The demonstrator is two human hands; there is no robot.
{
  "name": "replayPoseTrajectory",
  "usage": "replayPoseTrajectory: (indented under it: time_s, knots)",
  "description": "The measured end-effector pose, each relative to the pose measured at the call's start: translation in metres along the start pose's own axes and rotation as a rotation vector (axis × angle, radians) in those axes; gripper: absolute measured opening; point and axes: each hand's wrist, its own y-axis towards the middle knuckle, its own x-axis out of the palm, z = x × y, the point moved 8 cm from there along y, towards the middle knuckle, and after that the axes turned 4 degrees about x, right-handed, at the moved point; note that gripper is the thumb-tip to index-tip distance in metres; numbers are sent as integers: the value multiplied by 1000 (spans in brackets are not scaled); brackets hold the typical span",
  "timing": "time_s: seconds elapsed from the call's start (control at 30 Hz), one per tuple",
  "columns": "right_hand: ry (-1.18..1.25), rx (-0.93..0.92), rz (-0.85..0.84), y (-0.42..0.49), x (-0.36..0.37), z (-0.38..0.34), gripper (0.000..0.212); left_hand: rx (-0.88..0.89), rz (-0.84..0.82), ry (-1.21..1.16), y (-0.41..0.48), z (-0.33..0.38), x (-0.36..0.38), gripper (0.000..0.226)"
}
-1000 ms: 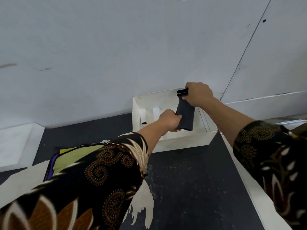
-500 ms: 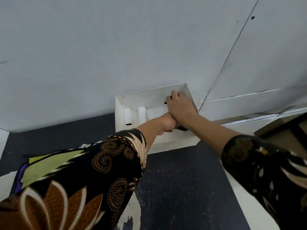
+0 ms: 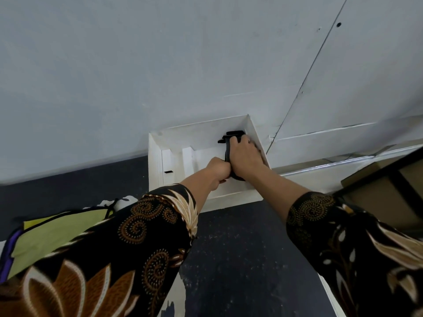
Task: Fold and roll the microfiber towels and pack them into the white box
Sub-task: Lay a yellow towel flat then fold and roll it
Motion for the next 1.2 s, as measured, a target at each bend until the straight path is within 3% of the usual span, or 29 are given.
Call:
replayPoseTrajectory:
  time_s: [0.1,0.3,0.4,0.47,0.6,0.77,1.03,1.2]
  knots:
    - [57,-120,-27,1,11,-15,41,6,44,78,-2,-7,-16,25]
    - [-133,-258,-288,-6,51,-35,41,-86,-100,267,-5,-34,-20,9]
    - [-208,-315,-247,-3,45,-44,46,-77,-181,415,-7,-29,-17,12]
    - [-270,-377,-314,-4,53,-53,57,-86,-260,580,-13,-30,-17,24]
    - [-214,-247,-434,3,69,-51,75,-23,-358,819,-28,-29,-22,31]
    - [-110,-71,-401,11,65,-47,77,177,-207,903,-30,-10,-32,38]
    - [-82,-101,-477,10,68,-45,70,279,-54,907,-48,5,-58,49]
    - [97,-131,-288,6,21,-56,55,364,67,860,-74,21,-76,48]
